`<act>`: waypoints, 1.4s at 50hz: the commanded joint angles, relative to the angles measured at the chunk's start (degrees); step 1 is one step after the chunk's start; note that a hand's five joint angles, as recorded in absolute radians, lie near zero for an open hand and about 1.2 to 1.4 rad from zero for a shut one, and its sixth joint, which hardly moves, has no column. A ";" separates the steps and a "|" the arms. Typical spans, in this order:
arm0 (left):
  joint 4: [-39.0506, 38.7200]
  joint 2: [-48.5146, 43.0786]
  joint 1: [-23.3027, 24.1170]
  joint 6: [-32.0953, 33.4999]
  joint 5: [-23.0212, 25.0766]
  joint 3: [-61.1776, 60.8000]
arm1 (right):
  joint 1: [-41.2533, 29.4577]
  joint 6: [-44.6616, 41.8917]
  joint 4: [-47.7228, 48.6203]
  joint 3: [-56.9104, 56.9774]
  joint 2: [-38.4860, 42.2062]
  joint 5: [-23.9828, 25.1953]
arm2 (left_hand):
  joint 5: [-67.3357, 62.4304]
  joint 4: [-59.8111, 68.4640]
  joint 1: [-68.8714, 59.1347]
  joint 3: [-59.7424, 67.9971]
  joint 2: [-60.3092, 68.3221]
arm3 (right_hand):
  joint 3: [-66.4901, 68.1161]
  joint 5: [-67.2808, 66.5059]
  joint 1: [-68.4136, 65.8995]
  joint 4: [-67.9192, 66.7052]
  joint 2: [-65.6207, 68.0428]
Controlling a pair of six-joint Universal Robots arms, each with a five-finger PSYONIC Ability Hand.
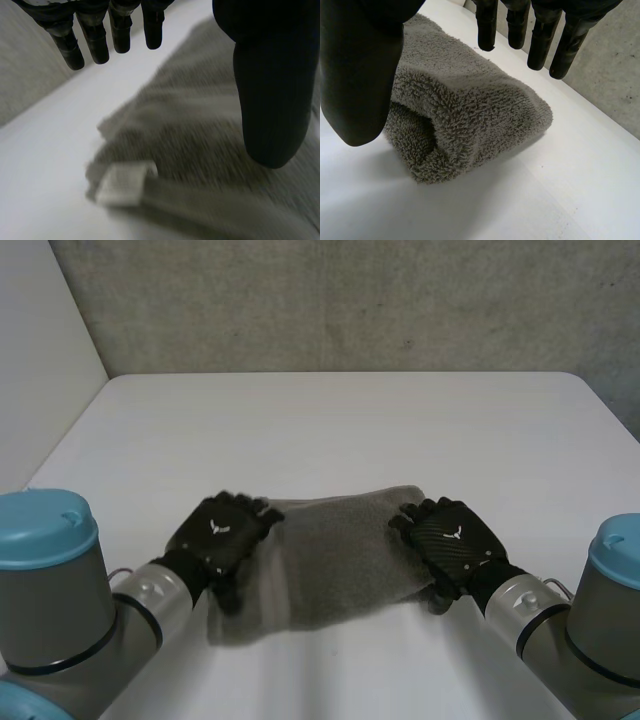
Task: Fold the towel.
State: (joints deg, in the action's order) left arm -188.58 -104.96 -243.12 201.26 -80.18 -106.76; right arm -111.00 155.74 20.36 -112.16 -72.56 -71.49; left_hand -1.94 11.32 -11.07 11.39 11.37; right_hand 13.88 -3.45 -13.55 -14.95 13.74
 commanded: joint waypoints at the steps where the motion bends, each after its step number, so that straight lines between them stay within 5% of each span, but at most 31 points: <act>1: 6.55 1.77 0.36 2.65 -3.66 -2.84 | -0.10 -0.35 -0.06 0.71 0.22 0.04 | -2.64 3.26 -3.51 3.19 3.21 | -3.88 3.45 3.55 4.95 -3.74; 8: 5.41 1.52 1.86 2.56 -7.89 -5.92 | -0.18 -0.35 0.11 1.41 0.75 -0.05 | -7.36 7.98 -8.23 7.91 7.93 | -3.47 3.04 3.14 4.54 -3.33; 15: -0.99 -2.87 3.35 0.81 -13.07 -5.48 | -0.18 -0.35 0.11 1.50 1.45 -0.05 | -20.61 21.23 -21.47 21.15 21.18 | 13.20 -13.62 -13.52 -12.13 13.33; 21: -7.14 -3.14 3.44 -2.97 -13.16 -5.04 | -0.18 -0.26 1.17 1.15 1.54 -0.05 | -47.69 48.31 -48.55 48.23 48.26 | 27.50 -27.92 -27.82 -26.42 27.63; 34: -9.35 -3.40 4.76 -3.33 -12.81 -3.46 | -1.41 -0.35 1.70 0.89 1.89 -0.05 | -66.54 67.16 -67.40 67.08 67.11 | 30.52 -30.95 -30.85 -29.45 30.66; 37: -9.35 -4.63 4.76 -3.25 -12.29 -1.71 | -1.41 -0.35 1.70 1.24 2.07 -0.05 | -68.06 68.68 -68.93 68.61 68.63 | 36.75 -37.17 -37.07 -35.68 36.88; 39: -9.44 -5.25 4.85 -3.16 -11.94 -0.22 | -1.59 -0.26 1.87 1.85 2.33 -0.05 | -68.06 68.68 -68.93 68.61 68.63 | 57.99 -58.41 -58.31 -56.92 58.13; 41: -9.44 -5.87 4.76 -2.80 -11.84 1.90 | -1.59 -0.17 2.05 2.38 2.33 -0.22 | -68.06 68.68 -68.93 68.61 68.63 | 61.61 -62.03 -61.93 -60.54 61.74; 45: -9.35 -7.45 5.28 -2.54 -11.49 14.24 | -1.41 0.01 2.22 3.35 2.42 -0.66 | -68.06 68.68 -68.93 68.61 68.63 | 58.11 -58.53 -58.44 -57.04 58.25; 47: -9.09 -7.45 6.07 -2.72 -11.67 20.30 | -1.33 0.44 2.22 3.44 2.24 -1.28 | -68.06 68.68 -68.93 68.61 68.63 | 31.71 -32.14 -32.04 -30.64 31.85; 48: -8.65 -7.45 7.82 -3.24 -11.93 26.62 | -1.33 0.45 2.22 3.44 2.24 -1.28 | -68.06 68.68 -68.93 68.61 68.63 | 31.53 -31.96 -31.86 -30.46 31.67; 49: -8.65 -7.45 7.84 -3.24 -11.93 26.69 | -1.07 0.45 2.22 3.26 2.07 -1.63 | -68.06 68.68 -68.93 68.61 68.63 | 13.55 -13.97 -13.87 -12.48 13.69; 54: -7.16 -5.25 14.87 -4.21 -12.81 37.67 | -0.89 0.45 1.87 2.82 1.80 -2.95 | -68.06 68.68 -68.93 68.61 68.63 | -0.74 0.31 0.41 1.81 -0.60; 57: -6.36 -1.74 15.22 -7.29 -14.83 31.52 | -0.89 0.36 1.87 2.82 1.89 -3.04 | -68.06 68.68 -68.93 68.61 68.63 | 0.24 -0.66 -0.56 0.83 0.37; 64: -10.22 -1.38 2.58 -10.45 -15.97 5.02 | -1.41 -0.08 1.96 3.35 2.59 -3.04 | -68.06 68.68 -68.93 68.61 68.63 | 2.43 -2.86 -2.76 -1.36 2.57; 70: -15.86 -2.97 1.33 -10.36 -15.18 -2.84 | -1.41 -0.17 1.87 3.44 2.95 -2.95 | -68.06 68.68 -68.93 68.61 68.63 | 3.44 -3.86 -3.76 -2.37 3.58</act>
State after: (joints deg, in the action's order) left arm -199.34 -106.38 -238.99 190.71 -96.05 -100.49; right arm -112.34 155.67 22.28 -108.80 -69.92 -74.57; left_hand -58.11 69.76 -67.63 69.58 69.67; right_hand 17.35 -5.71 -17.98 -17.49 17.11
